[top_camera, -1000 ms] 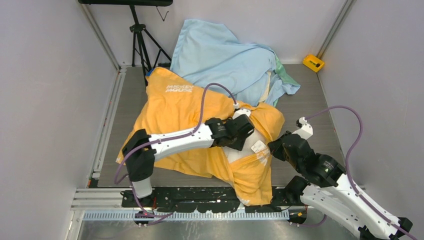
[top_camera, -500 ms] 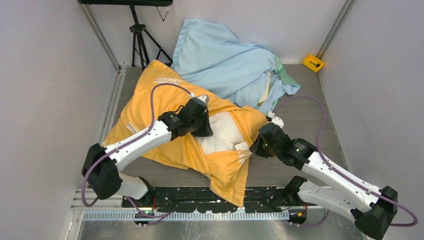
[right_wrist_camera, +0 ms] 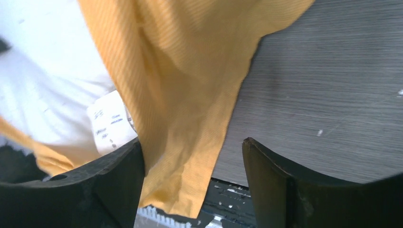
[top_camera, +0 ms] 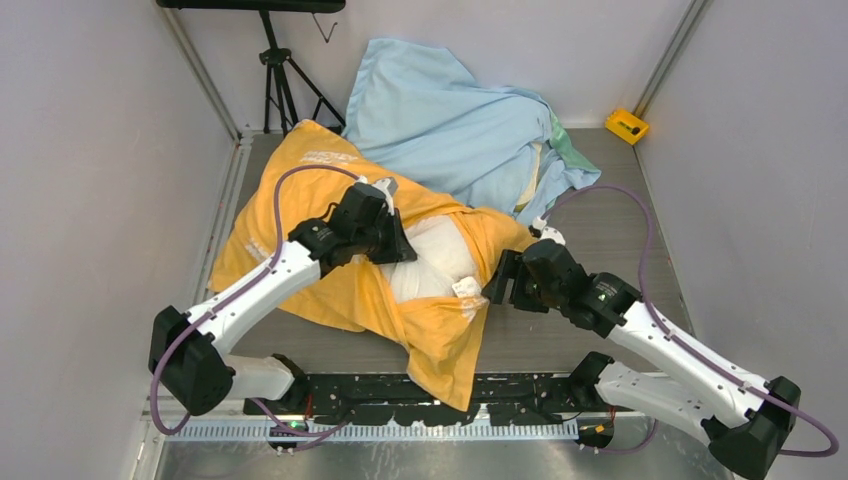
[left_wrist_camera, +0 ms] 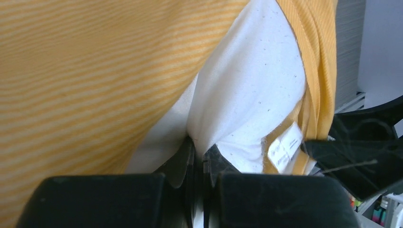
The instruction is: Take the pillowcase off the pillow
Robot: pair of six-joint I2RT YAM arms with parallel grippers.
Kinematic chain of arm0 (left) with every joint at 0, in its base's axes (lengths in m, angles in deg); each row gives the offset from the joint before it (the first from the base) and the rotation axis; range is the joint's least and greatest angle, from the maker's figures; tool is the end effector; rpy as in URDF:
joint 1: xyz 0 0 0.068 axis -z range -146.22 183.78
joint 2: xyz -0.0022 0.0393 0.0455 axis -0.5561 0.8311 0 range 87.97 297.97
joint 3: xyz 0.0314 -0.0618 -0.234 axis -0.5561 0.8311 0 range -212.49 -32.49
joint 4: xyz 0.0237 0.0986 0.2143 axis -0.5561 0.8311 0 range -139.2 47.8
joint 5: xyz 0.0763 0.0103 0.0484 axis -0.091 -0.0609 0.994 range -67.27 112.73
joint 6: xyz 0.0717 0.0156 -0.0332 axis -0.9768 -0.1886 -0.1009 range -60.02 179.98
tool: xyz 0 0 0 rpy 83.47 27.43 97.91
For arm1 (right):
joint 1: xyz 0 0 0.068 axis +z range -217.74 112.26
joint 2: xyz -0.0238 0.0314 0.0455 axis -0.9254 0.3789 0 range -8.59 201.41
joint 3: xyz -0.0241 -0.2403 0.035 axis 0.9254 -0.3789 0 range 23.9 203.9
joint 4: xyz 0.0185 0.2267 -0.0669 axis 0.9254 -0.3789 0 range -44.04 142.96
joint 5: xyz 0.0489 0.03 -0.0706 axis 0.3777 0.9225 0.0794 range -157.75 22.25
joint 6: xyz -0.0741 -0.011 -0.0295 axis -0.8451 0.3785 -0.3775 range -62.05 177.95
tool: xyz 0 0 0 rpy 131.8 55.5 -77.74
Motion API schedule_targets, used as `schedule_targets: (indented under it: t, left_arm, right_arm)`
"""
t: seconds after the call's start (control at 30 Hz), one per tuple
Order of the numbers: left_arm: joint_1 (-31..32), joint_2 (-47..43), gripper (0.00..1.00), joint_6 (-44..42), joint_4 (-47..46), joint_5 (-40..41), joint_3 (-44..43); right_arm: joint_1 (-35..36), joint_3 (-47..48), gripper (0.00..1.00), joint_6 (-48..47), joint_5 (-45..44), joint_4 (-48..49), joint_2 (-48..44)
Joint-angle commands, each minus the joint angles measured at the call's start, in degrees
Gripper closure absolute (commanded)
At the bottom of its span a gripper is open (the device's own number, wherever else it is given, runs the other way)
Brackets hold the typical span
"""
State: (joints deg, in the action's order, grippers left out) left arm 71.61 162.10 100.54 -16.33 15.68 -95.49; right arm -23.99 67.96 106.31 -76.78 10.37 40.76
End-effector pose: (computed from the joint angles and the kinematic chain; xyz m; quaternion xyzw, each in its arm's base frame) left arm 0.2201 -0.1817 0.2560 0.0021 0.9191 -0.2903 0.2665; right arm 0.1424 0.1213 0.2249 0.0657 0.9284 0.2069 0.3015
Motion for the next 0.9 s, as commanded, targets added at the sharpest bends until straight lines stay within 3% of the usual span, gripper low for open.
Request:
schedule_targets:
  t: [0.0, 0.1, 0.37, 0.63, 0.87]
  left_arm:
    - [-1.41, -0.92, 1.0, 3.43, -9.02, -2.66, 0.36]
    - [-1.43, -0.05, 1.0, 4.74, -10.79, -4.23, 0.42]
    - [-1.37, -0.1, 1.0, 6.07, -12.34, -5.45, 1.05]
    - [-1.41, -1.0, 1.0, 4.51, -11.01, -1.49, 0.05]
    - [-3.86, 1.05, 1.0, 2.93, -9.77, -0.82, -6.1]
  right_arm:
    - [-0.02, 3.52, 0.21, -2.81, 12.56, 4.27, -1.16]
    - [1.2, 8.39, 0.16, -1.05, 16.29, 4.18, 3.07]
    - [8.48, 14.46, 0.15, 4.87, 6.14, 5.24, 13.57]
    - [14.65, 8.2, 0.15, 11.15, 2.75, 6.5, 15.2]
    - [14.85, -0.98, 0.44, 9.36, 7.81, 5.72, 11.01]
